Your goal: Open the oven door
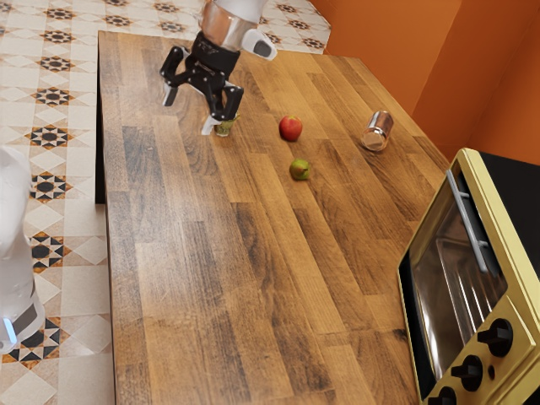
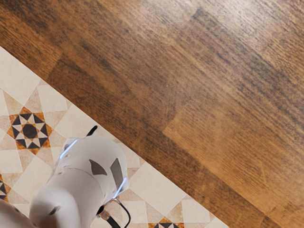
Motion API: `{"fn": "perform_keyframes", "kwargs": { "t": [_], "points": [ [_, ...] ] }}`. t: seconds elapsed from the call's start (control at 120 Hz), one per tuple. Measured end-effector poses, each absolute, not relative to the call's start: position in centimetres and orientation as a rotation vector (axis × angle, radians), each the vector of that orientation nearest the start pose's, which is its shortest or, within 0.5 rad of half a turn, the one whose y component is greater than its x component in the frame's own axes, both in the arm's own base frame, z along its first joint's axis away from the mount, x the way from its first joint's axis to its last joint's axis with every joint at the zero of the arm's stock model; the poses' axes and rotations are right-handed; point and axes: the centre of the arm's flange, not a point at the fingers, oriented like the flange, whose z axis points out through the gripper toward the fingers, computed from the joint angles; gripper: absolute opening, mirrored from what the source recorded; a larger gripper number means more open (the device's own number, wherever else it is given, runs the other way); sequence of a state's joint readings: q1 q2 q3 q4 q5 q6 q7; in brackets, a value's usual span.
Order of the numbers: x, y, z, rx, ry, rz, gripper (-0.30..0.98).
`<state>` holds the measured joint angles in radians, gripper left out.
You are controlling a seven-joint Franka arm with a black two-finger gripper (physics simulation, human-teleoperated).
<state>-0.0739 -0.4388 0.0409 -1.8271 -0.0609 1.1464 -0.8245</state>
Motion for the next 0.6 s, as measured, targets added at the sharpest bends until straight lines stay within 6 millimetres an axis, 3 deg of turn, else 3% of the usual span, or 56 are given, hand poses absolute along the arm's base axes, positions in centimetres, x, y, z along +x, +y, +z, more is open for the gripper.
{"fn": "perform_keyframes", "kwargs": {
  "t": [0.117,0.208,0.242,0.275,0.35,0.433,0.5,0.6],
  "points": [
    [37.9,-3.3,69.8,-2.769,-1.518,0.148,0.69],
    [39.1,-4.5,70.6,-2.686,-1.757,0.072,0.69],
    [40.4,-4.8,70.8,-2.646,-1.837,0.062,0.69],
    [43.0,-5.4,71.3,-2.612,-1.907,0.046,0.69],
    [48.5,-10.1,73.0,-2.625,-1.962,-0.017,0.69],
    [51.0,-15.2,74.3,-2.683,-1.979,-0.060,0.69],
    [51.8,-18.2,74.7,-2.710,-1.985,-0.163,0.69],
    [49.9,-21.7,74.6,-2.749,-1.992,-0.318,0.69]
  ]
}}
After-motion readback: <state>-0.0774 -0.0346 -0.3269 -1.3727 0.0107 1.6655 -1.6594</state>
